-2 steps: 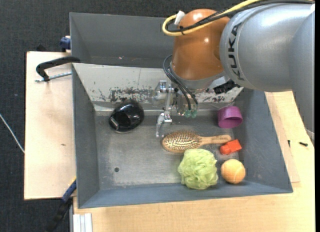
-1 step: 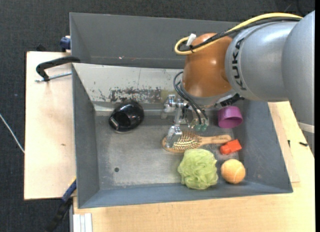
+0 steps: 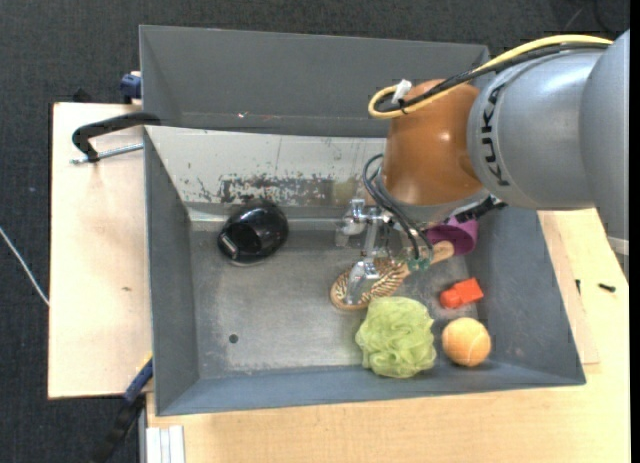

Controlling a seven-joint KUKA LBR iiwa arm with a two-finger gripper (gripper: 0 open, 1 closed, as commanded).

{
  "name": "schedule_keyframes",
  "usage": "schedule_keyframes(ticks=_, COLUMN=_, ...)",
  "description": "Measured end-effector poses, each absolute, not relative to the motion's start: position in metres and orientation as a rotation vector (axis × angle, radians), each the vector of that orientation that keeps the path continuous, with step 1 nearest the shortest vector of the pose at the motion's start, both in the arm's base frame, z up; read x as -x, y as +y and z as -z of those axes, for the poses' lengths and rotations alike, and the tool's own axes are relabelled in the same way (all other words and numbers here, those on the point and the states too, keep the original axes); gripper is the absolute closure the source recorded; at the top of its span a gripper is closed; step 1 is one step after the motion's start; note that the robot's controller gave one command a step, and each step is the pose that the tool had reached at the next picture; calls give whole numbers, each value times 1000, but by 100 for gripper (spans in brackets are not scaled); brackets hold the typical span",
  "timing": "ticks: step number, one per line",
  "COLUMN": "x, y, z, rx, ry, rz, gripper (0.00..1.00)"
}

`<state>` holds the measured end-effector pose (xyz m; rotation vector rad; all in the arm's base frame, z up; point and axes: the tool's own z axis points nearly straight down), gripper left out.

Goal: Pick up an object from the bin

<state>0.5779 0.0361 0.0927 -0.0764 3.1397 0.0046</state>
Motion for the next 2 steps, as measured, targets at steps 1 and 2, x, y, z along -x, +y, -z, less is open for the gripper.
schedule_keyframes(ticks=1, x=-592, y=8, z=-105, rx=160, ry=3130, rz=-2, gripper=0)
schedule_keyframes(ticks=2, x=-582, y=13, z=-79, rx=32, ry=3132, rz=3, gripper=0)
